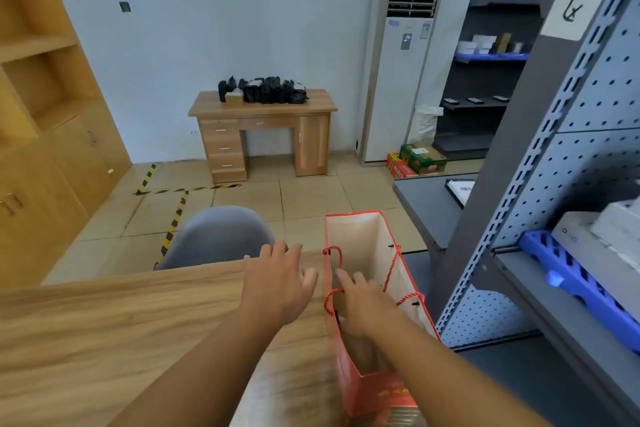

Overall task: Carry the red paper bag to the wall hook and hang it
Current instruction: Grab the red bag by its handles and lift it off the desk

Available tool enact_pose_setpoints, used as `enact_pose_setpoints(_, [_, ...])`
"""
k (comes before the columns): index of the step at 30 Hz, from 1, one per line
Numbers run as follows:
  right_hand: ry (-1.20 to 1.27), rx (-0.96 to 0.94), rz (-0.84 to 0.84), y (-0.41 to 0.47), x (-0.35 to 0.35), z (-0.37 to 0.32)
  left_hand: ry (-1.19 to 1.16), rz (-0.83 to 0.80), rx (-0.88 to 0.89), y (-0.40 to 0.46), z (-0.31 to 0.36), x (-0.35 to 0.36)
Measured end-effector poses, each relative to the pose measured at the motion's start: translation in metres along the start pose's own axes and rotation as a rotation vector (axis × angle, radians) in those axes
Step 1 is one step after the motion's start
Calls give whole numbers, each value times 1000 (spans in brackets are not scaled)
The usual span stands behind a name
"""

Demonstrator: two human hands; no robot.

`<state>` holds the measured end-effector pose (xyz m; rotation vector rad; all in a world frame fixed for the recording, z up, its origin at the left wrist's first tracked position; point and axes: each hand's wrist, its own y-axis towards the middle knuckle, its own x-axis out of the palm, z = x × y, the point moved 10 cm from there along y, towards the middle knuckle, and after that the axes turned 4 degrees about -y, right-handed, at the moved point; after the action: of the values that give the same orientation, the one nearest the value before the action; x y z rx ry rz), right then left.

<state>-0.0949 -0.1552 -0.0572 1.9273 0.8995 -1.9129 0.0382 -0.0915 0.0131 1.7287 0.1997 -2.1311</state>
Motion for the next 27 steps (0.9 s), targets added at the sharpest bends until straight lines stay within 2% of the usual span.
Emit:
enact_pose_setpoints(7, [-23,2,-145,-2,24,-1,29,17,38,3,2,9])
enact_pose_setpoints(13, [-235,23,-154,2,22,1,42,15,54,0,3,15])
enact_pose_setpoints(16, [-273,19,-165,-8,-18,-4,49,23,65,0,7,11])
enact_pose_setpoints(19, [-258,26,-114,-10,-95,-8,30,25,100,4,18,-1])
enact_pose_setpoints(23, [-157,48,-63,-11,-184,-17,31,114,175,15,39,-33])
enact_pose_setpoints(27, [-73,79,117,-6,-219,-21,-75,177,198,17,53,-61])
